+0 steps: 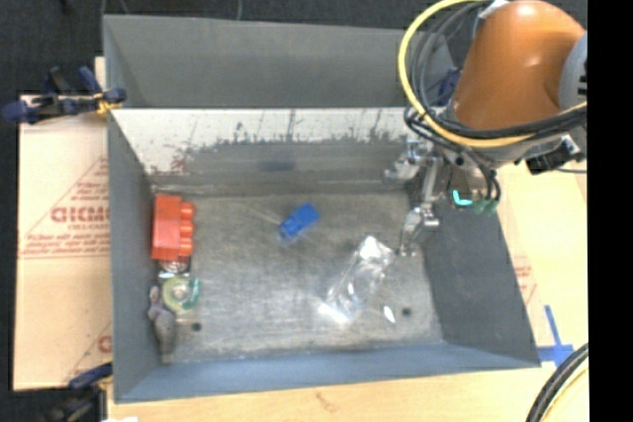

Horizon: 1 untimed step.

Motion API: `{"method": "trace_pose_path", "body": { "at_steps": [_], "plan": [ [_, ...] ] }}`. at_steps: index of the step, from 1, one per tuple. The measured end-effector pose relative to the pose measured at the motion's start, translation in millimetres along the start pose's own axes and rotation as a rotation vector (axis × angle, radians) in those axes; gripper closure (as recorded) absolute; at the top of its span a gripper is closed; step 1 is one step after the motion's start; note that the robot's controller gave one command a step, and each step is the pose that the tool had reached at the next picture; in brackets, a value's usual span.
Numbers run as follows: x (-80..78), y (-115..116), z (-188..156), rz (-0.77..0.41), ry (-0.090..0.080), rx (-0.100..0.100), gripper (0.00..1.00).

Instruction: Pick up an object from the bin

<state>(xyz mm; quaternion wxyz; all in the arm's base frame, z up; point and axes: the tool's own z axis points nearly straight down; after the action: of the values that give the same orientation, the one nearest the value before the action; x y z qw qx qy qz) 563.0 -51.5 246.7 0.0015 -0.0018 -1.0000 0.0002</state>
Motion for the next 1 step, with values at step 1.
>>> {"method": "trace_pose_path", "body": {
  "at_steps": [1],
  "plan": [
    [3.3, 7.6, 146.2, -0.452, -0.001, 0.001, 0.0]
  ]
}}
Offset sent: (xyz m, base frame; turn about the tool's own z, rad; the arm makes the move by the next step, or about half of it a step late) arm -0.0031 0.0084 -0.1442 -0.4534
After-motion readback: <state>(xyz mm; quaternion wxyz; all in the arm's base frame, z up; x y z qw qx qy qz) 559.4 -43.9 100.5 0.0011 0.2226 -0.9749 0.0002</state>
